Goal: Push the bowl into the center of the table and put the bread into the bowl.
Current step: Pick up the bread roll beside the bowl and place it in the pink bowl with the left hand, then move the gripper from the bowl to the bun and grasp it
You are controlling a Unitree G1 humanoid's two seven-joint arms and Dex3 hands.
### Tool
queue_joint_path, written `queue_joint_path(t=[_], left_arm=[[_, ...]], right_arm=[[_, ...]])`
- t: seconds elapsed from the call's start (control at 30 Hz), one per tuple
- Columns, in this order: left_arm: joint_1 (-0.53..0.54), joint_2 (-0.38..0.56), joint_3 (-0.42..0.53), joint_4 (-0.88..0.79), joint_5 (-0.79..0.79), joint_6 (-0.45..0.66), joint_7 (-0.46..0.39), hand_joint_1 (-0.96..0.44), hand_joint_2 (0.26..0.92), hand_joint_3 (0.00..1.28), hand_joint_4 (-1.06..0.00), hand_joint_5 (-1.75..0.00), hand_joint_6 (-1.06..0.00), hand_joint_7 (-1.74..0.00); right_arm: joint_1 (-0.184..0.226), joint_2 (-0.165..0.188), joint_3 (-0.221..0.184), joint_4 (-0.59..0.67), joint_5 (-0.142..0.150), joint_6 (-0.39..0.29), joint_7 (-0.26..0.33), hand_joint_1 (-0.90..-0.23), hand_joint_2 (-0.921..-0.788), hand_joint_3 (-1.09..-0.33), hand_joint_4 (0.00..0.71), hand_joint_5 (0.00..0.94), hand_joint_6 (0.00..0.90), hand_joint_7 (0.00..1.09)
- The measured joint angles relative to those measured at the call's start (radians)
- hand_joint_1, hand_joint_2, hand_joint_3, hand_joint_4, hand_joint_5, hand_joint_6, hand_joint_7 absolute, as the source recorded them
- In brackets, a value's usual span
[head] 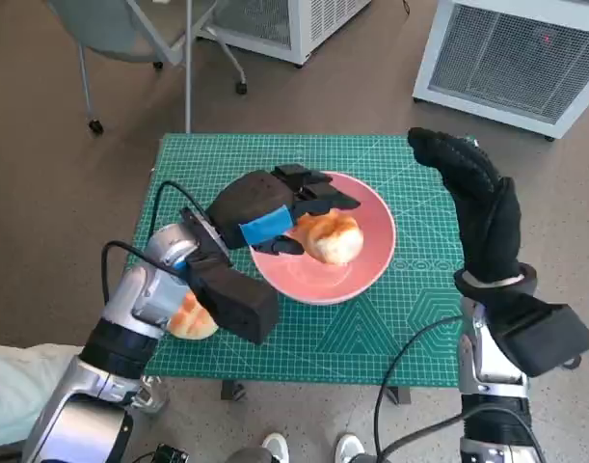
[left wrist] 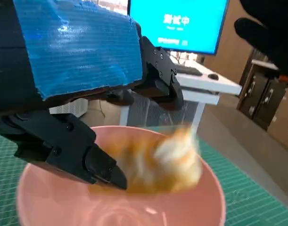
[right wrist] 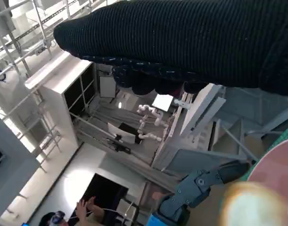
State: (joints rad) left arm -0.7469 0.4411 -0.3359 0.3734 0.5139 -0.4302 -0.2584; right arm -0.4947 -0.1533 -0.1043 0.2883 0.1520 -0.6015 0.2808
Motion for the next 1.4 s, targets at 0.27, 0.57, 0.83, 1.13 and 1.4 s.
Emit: queue_joint_path(t=[0.27,0.57,0.83,1.13,1.4], left_arm=[[0.017,0.05,0.07,-0.088,-0.083,0.003,-0.071,-0.34,0.851,0.0,-0.28,-0.02,-0.39,-0.02],[0.115,0.142,0.186,-0.2,-0.231,-0.024,-0.147,-0.38,0.826,0.0,-0.34,-0.03,-0.43,-0.04],[0.203,0.239,0.29,-0.239,-0.322,-0.035,-0.205,-0.39,0.781,0.0,-0.38,-0.03,-0.48,-0.05],[0.27,0.353,0.341,-0.246,-0.423,-0.031,-0.356,-0.38,0.745,0.0,-0.38,-0.01,-0.49,-0.05],[0.323,0.408,0.348,-0.246,-0.451,-0.011,-0.448,-0.33,0.739,0.0,-0.36,0.0,-0.48,-0.02]], right_arm=[[0.007,0.001,0.0,-0.01,-0.01,0.0,-0.021,-0.712,-0.921,-0.779,0.149,0.001,-0.001,0.51],[0.011,0.004,0.004,-0.015,-0.021,0.0,-0.032,-0.713,-0.921,-0.785,0.148,0.001,-0.001,0.51],[0.012,0.009,0.006,-0.015,-0.017,0.0,-0.032,-0.711,-0.921,-0.784,0.148,0.0,-0.001,0.5],[0.012,0.016,0.01,-0.013,0.002,0.004,-0.029,-0.709,-0.921,-0.784,0.147,0.0,-0.001,0.5],[0.012,0.021,0.015,-0.009,0.02,0.015,-0.012,-0.706,-0.921,-0.782,0.144,0.0,-0.001,0.5]])
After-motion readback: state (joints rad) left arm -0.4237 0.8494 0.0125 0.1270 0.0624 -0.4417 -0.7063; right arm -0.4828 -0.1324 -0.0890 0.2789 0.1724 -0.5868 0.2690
